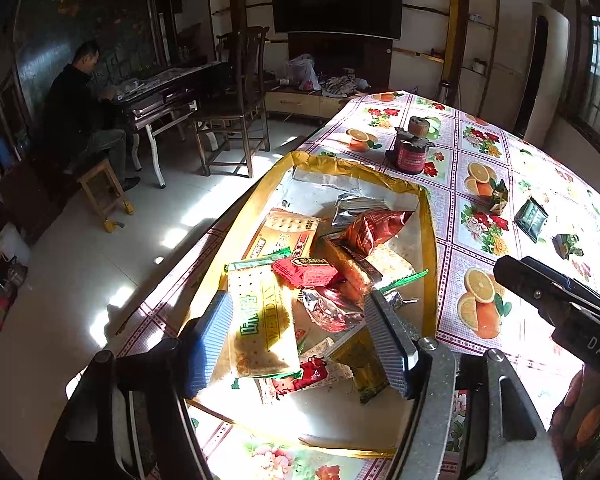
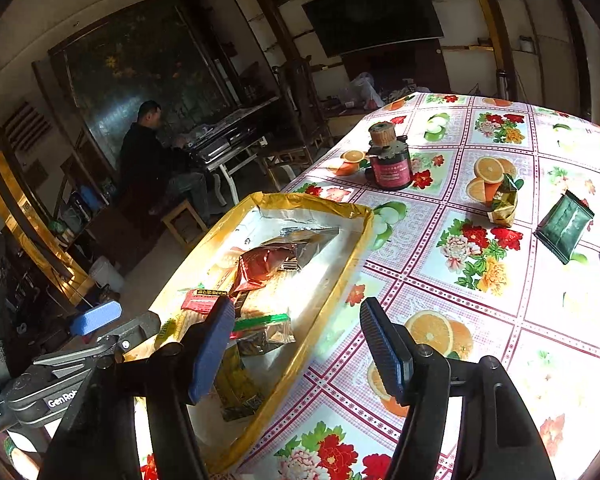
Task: Organize snacks
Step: 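Move both open tools back toward the remaining green and yellow packets, then grasp the yellow snack bag with the left tool while the right grasps the green pea packet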
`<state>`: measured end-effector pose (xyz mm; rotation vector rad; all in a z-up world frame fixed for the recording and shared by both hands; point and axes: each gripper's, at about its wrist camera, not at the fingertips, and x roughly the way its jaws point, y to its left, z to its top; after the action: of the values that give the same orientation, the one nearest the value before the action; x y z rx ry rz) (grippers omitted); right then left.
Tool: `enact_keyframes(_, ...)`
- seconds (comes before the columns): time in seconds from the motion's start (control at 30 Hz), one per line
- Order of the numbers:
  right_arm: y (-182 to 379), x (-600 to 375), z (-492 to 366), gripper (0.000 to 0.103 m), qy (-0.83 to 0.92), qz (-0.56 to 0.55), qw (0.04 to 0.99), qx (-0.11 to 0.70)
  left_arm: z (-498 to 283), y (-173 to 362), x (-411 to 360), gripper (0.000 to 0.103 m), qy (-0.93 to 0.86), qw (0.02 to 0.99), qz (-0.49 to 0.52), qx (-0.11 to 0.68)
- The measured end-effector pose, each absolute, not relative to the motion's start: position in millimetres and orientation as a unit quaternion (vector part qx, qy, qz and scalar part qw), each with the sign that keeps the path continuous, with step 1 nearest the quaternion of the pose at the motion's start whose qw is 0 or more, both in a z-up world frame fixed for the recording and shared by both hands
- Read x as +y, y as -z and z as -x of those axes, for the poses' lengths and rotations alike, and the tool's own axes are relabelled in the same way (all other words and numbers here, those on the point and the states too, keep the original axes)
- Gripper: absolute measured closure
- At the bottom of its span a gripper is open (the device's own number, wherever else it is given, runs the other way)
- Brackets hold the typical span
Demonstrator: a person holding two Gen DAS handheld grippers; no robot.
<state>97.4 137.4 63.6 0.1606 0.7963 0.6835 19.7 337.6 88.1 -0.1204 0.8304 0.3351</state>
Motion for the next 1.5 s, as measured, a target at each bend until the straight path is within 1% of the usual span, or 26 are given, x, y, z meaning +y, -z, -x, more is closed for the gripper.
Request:
enact_keyframes(0.27, -45.4, 57.1, -96.5, 0.031, -0.254, -0.110, 0.876, 0.395, -28.7, -92.6, 295.0, 0.033, -0.121, 0.905, 0.038, 0.406)
enact_keyframes(0.37, -41.2, 25.8, -93.8, 0.031, -0.227, -0.121, 0.882, 0.395, -34.8, -94.0, 272.8, 0.030, -0.093, 0.907, 0.029, 0.409)
enact_keyframes(0.43, -38.8, 2.9, -91.8, 0.029, -0.206, -0.130, 0.886, 0.394, -39.8, -94.7, 256.6, 0.028, -0.080, 0.909, 0.018, 0.409)
enact_keyframes(0.5, -36.5, -17.6, -90.8, 0.027, -0.185, -0.137, 0.890, 0.394, -47.0, -93.4, 240.8, 0.028, -0.068, 0.908, 0.006, 0.413)
enact_keyframes(0.7, -30.8, -70.4, -100.2, 0.027, -0.131, -0.162, 0.896, 0.392, -82.6, -86.8, 202.3, 0.027, -0.040, 0.902, -0.003, 0.430)
enact_keyframes(0.9, -29.1, -81.4, -142.0, 0.025, -0.108, -0.133, 0.907, 0.384, -145.7, -75.7, 171.7, 0.027, -0.042, 0.891, -0.014, 0.452)
enact_keyframes(1.13, -22.7, -82.4, -198.0, 0.024, -0.072, -0.076, 0.916, 0.387, -227.6, -49.3, 154.0, 0.027, -0.033, 0.875, -0.012, 0.484)
enact_keyframes(1.27, -15.1, -81.3, -224.4, 0.020, -0.060, -0.049, 0.914, 0.398, -268.2, -34.9, 144.8, 0.027, -0.040, 0.873, -0.020, 0.486)
enact_keyframes(1.5, -5.9, -82.1, -253.1, 0.020, -0.063, -0.046, 0.905, 0.419, -315.1, -2.2, 134.8, 0.027, -0.057, 0.857, -0.020, 0.512)
